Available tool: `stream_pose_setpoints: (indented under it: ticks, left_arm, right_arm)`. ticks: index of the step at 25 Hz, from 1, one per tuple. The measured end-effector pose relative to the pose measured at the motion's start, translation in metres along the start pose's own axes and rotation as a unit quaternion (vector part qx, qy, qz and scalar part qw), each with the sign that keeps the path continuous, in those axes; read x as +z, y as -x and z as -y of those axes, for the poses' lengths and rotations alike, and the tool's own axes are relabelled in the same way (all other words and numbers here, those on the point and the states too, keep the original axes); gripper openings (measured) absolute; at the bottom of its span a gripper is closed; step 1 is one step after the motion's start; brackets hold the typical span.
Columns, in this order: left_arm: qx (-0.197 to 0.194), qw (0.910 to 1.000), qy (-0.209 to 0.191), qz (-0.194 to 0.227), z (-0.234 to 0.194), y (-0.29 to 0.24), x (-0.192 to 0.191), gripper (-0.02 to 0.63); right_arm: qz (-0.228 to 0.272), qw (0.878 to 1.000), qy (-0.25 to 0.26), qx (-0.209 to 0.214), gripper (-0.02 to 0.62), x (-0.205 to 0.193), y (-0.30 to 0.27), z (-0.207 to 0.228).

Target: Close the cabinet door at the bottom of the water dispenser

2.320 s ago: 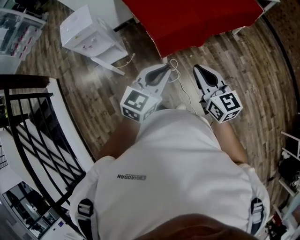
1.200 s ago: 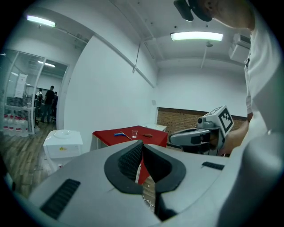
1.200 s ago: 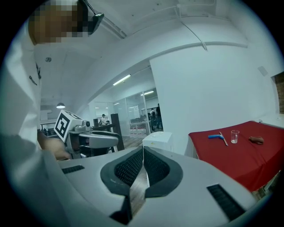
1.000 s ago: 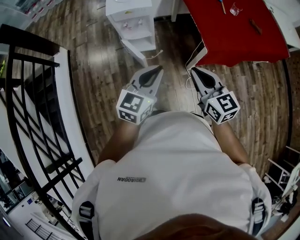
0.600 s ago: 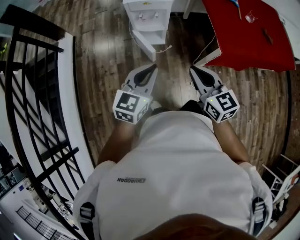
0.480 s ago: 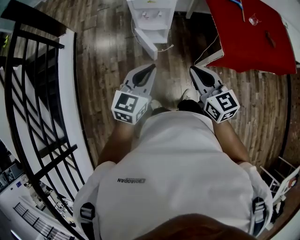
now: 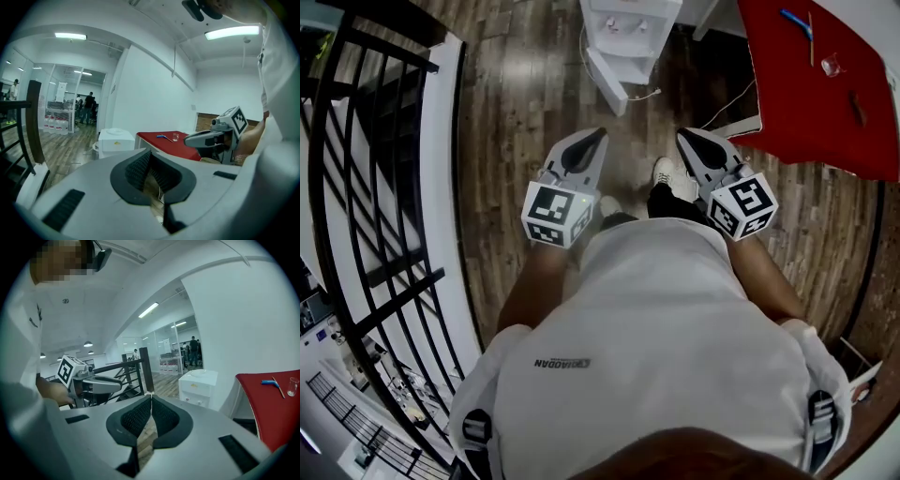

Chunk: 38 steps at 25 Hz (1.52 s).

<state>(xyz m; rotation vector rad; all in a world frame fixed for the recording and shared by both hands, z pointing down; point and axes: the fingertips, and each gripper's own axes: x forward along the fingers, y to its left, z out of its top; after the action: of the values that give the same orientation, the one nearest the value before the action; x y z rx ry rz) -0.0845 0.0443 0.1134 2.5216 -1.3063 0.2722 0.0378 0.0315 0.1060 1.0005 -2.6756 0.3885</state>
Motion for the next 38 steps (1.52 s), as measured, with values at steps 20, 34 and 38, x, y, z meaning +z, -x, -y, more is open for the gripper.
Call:
stream_pose_setpoints:
  ticks: [20,34,38]
  left_arm:
    - [0.141,0.9874,0.055,-0.047,-0.077,-0.114,-0.041,-0.005]
    - [0.127,0.9881,0.07,-0.051,-0.158,-0.188,-0.212,-0.005]
    - [0.13,0.9881,0.067,-0.046,-0.185,-0.207,-0.263,-0.005]
  right_arm:
    - [-0.044,0.997,-0.005,0.061,0.023,-0.036,-0.106,0.162]
    - [-0.019,0.998,0.018,0.058,0.023,-0.166,-0.229,0.177]
    - [-0.025,0.997,0.041,0.053,0.023,-0.216,-0.259,0.187]
